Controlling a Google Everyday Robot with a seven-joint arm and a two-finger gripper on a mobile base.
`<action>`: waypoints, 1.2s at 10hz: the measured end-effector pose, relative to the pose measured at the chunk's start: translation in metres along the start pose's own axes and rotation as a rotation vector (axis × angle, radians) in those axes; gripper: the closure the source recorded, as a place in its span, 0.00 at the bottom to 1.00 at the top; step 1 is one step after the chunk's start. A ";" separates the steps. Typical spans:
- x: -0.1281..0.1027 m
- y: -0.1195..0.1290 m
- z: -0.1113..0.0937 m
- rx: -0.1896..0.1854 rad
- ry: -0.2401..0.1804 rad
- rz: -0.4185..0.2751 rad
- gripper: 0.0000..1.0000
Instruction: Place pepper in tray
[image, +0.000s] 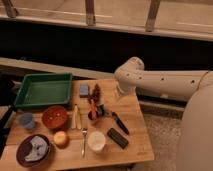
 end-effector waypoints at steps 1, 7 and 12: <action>-0.009 0.017 -0.007 -0.007 -0.007 -0.038 0.37; -0.011 0.129 -0.011 -0.125 0.083 -0.239 0.37; -0.006 0.151 -0.014 -0.163 0.080 -0.269 0.37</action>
